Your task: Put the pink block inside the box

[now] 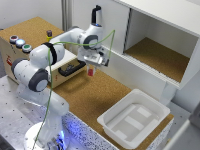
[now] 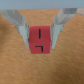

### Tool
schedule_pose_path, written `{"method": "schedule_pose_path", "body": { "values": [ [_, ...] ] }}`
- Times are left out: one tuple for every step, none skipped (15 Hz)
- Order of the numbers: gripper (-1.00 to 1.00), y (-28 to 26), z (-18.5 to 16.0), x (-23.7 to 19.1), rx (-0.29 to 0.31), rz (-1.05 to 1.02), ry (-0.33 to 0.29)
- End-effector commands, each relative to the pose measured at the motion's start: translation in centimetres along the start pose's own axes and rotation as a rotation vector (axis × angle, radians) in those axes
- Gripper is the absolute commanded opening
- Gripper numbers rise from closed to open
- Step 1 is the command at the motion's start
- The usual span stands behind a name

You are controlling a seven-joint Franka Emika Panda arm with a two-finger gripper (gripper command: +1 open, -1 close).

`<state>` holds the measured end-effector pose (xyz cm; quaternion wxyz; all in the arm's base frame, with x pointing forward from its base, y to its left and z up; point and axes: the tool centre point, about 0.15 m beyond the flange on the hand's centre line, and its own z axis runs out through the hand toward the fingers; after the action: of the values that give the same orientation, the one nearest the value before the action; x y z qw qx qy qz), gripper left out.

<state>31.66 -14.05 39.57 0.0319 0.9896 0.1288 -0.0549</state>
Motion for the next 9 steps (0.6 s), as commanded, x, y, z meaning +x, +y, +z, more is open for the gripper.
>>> {"method": "schedule_pose_path", "body": {
  "values": [
    [-1.0, 13.3, 2.3, -2.3, 0.074, 0.133, 0.038],
    [-1.0, 15.3, 2.5, -2.5, 0.076, 0.163, 0.035],
    [-1.0, 16.9, 2.6, -2.7, 0.074, 0.188, 0.034],
    [-1.0, 18.8, 2.7, -2.8, 0.068, 0.222, 0.031],
    [-1.0, 20.2, 3.0, -2.8, 0.068, 0.253, 0.027],
    [-1.0, 21.5, 3.5, -2.7, 0.068, 0.289, 0.017],
    [-1.0, 22.5, 4.2, -2.5, 0.077, 0.315, 0.01],
    [-1.0, 23.7, 5.1, -2.2, 0.098, 0.348, 0.005],
    [-1.0, 24.7, 5.9, -1.8, 0.104, 0.375, -0.003]
  ]
}}
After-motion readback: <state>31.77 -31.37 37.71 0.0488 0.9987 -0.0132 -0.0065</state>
